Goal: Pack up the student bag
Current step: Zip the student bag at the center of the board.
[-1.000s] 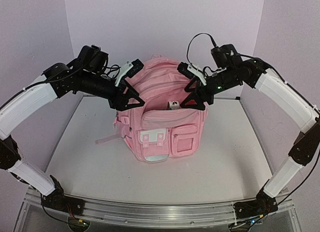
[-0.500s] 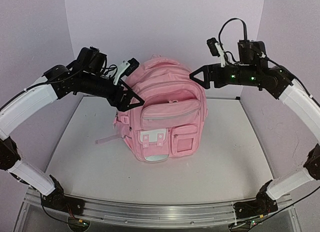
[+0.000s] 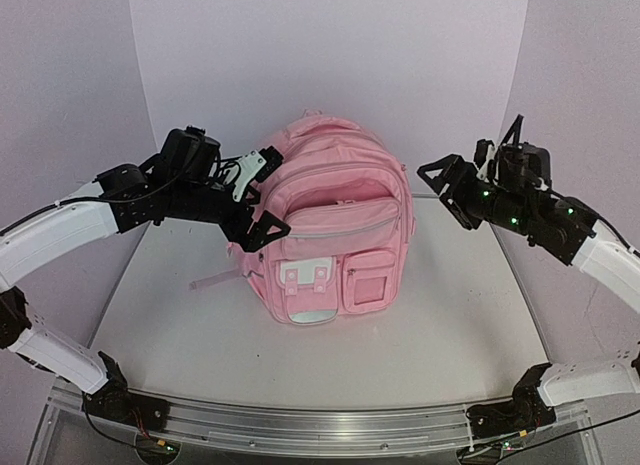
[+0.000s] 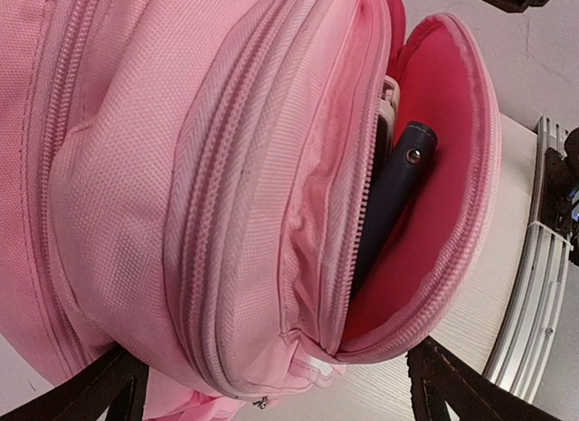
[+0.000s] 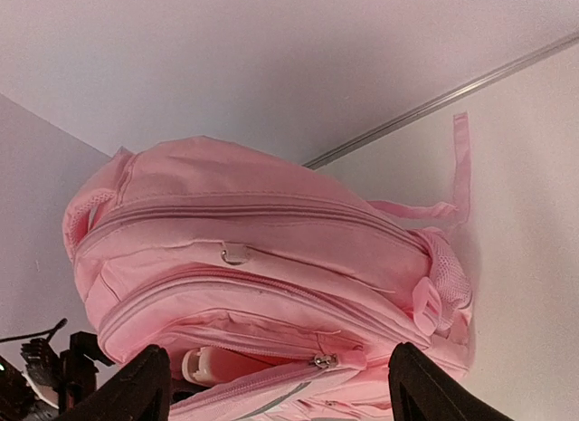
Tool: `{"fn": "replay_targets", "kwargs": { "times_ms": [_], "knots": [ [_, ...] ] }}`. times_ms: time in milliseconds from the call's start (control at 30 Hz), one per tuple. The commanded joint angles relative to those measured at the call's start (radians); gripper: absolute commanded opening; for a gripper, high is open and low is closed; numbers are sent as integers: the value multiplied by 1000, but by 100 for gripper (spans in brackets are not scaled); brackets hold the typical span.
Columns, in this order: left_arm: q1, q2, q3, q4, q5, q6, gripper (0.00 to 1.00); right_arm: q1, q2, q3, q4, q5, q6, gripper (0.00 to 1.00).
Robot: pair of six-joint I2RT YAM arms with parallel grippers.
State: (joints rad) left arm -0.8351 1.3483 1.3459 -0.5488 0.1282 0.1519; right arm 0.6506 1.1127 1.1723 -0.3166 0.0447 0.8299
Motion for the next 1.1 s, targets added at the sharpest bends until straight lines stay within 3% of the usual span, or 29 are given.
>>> {"fn": "replay_targets", "kwargs": {
  "times_ms": [0, 200, 500, 867, 1067],
  "knots": [
    [-11, -23, -23, 113, 3, 20, 100, 1, -4, -140, 234, -41, 276, 78],
    [-12, 5, -27, 146, 9, 6, 100, 1, 16, -298, 455, -124, 449, 73],
    [-17, 34, -44, 232, -150, -42, 98, 5, 59, -405, 620, -120, 558, 68],
    [-19, 67, -23, 231, -90, -38, 69, 16, 64, -512, 818, -60, 680, 68],
    [-19, 64, -23, 222, -92, -39, 59, 29, 107, -530, 925, -45, 730, 69]
  ]
}}
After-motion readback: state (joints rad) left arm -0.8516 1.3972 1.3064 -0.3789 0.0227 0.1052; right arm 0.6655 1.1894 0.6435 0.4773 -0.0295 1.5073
